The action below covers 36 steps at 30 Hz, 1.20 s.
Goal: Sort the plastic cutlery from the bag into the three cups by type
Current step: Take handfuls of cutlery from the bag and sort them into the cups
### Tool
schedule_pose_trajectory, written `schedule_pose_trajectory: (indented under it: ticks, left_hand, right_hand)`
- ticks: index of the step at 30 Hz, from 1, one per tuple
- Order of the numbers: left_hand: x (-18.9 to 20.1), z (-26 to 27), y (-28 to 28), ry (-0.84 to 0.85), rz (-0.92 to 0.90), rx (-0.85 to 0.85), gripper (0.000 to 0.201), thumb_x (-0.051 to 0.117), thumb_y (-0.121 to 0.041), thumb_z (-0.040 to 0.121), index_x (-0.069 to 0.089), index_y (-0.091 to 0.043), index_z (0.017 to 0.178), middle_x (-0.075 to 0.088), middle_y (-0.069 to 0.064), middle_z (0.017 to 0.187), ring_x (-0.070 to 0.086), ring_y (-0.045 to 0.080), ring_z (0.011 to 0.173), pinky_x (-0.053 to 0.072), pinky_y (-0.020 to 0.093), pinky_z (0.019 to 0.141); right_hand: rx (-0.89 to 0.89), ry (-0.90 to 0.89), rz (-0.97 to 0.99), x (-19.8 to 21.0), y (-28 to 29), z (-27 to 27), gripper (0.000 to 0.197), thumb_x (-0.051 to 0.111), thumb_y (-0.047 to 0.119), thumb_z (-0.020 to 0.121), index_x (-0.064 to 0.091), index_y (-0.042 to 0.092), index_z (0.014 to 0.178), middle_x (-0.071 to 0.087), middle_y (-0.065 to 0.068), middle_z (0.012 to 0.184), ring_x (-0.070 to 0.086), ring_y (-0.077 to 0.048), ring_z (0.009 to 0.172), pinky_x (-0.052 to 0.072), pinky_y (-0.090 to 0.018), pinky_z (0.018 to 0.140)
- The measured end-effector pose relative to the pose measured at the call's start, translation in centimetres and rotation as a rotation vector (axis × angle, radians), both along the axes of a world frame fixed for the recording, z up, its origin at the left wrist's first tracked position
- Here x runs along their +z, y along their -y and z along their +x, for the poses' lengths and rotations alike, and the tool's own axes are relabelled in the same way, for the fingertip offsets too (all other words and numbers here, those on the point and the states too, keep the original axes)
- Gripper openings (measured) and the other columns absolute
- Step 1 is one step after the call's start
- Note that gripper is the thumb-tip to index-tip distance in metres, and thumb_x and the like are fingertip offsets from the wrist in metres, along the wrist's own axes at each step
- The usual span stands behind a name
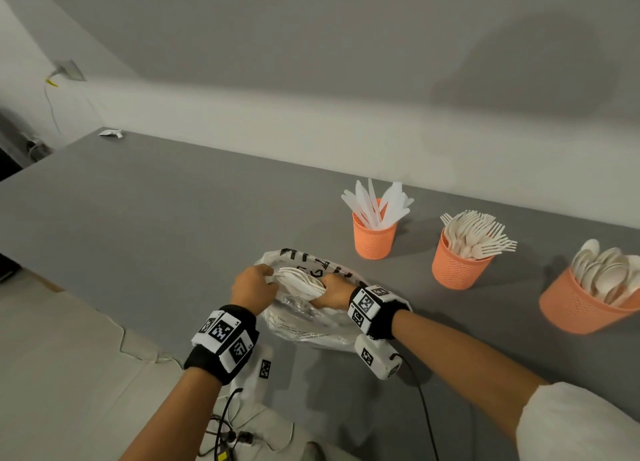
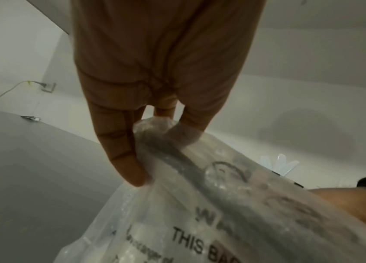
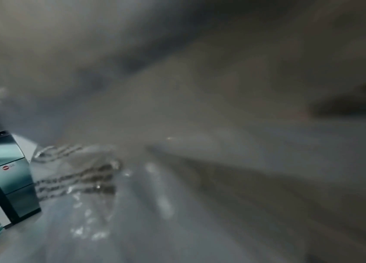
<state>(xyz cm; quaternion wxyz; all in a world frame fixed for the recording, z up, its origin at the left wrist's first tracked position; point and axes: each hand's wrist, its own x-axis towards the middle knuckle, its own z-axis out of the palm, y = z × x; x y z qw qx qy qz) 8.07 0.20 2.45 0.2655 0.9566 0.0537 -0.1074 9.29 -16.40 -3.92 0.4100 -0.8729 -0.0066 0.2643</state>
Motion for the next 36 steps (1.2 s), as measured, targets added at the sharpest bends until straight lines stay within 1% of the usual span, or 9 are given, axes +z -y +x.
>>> schedule_pose_trajectory:
  ticks: [8,16,18,20,24,27,30,33,36]
  left_hand:
    - [0.0,-0.2,0.1,0.001,-0.011,0.001,0.036,0.049,-0.007,0.089,0.056,-0.006,0.124,0.057,0.014,0.129,0.056,0.032,0.114,0.042,0.040,0.101]
    - [0.0,-0.1,0.2,-0.015,-0.011,-0.013,0.037,0.048,-0.006,0.089,0.054,-0.004,0.126,0.055,0.015,0.131,0.054,0.032,0.117,0.043,0.039,0.101]
    - [0.1,0.0,0.2,-0.027,-0.009,-0.010,0.037,0.047,-0.007,0.089,0.054,-0.004,0.125,0.055,0.015,0.131,0.055,0.033,0.115,0.044,0.040,0.099]
    - [0.1,0.2,0.2,-0.041,-0.002,-0.012,0.037,0.047,-0.009,0.089,0.054,-0.006,0.124,0.057,0.015,0.129,0.057,0.033,0.112,0.046,0.040,0.098]
    - [1.0,0.1,0.8,0.073,0.003,-0.022,0.033,0.047,-0.008,0.090,0.057,-0.004,0.121,0.057,0.016,0.124,0.044,0.031,0.124,0.036,0.035,0.100]
    - [2.2,0.1,1.6,0.347,-0.120,0.034,0.025,0.050,-0.012,0.091,0.063,-0.002,0.111,0.058,0.020,0.118,0.049,0.030,0.116,0.038,0.034,0.093]
    - [3.9,-0.2,3.2,0.444,-0.366,0.062,0.024,0.045,-0.011,0.094,0.064,-0.003,0.107,0.063,0.012,0.107,0.056,0.023,0.096,0.040,0.028,0.081]
    - [5.7,-1.0,5.7,0.317,-0.784,0.106,0.020,0.042,-0.013,0.096,0.061,-0.006,0.098,0.061,0.007,0.085,0.058,0.022,0.080,0.048,0.027,0.071]
    - [5.6,-2.0,8.9,-0.031,-1.095,0.164,0.023,0.035,-0.017,0.098,0.056,-0.009,0.091,0.059,0.007,0.078,0.057,0.019,0.072,0.050,0.025,0.066]
  right_hand:
    - [-0.097,-0.025,0.163,0.8,0.4,-0.4,0.062,0.080,0.027,0.070,0.055,0.008,0.123,0.062,-0.009,0.123,0.057,-0.025,0.115,0.043,-0.036,0.103]
    - [-0.135,-0.013,0.204,1.9,0.8,-1.4,0.061,0.079,0.026,0.073,0.051,0.009,0.124,0.062,-0.008,0.120,0.058,-0.022,0.111,0.045,-0.031,0.097]
    - [-0.155,0.008,0.234,2.2,0.8,-1.6,0.060,0.080,0.025,0.071,0.052,0.009,0.121,0.064,-0.008,0.116,0.060,-0.023,0.101,0.047,-0.033,0.095]
    - [-0.150,0.037,0.283,2.8,0.7,-1.6,0.053,0.081,0.017,0.070,0.056,0.009,0.115,0.067,-0.009,0.105,0.062,-0.017,0.082,0.051,-0.030,0.083]
    - [-0.145,0.125,0.371,4.0,0.5,-1.8,0.024,0.078,0.010,0.071,0.059,0.014,0.085,0.062,0.004,0.057,0.053,-0.007,0.043,0.049,-0.023,0.057]
    - [-0.251,0.194,0.524,5.8,0.4,-1.8,0.013,0.072,0.005,0.078,0.061,0.006,0.084,0.055,-0.003,0.057,0.050,-0.006,0.042,0.046,-0.019,0.049]
    - [-0.368,0.271,0.675,8.4,1.3,-2.0,0.011,0.067,0.009,0.084,0.059,0.009,0.075,0.052,-0.003,0.054,0.048,-0.005,0.039,0.046,-0.017,0.046]
    - [-0.577,0.318,0.778,10.1,3.4,-1.8,0.026,0.065,0.015,0.086,0.056,0.013,0.062,0.052,0.002,0.045,0.048,-0.007,0.037,0.046,-0.021,0.047]
    - [-0.775,0.336,0.919,11.2,5.9,-2.3,0.026,0.064,0.015,0.086,0.056,0.013,0.061,0.052,0.005,0.042,0.048,-0.007,0.036,0.043,-0.021,0.044]
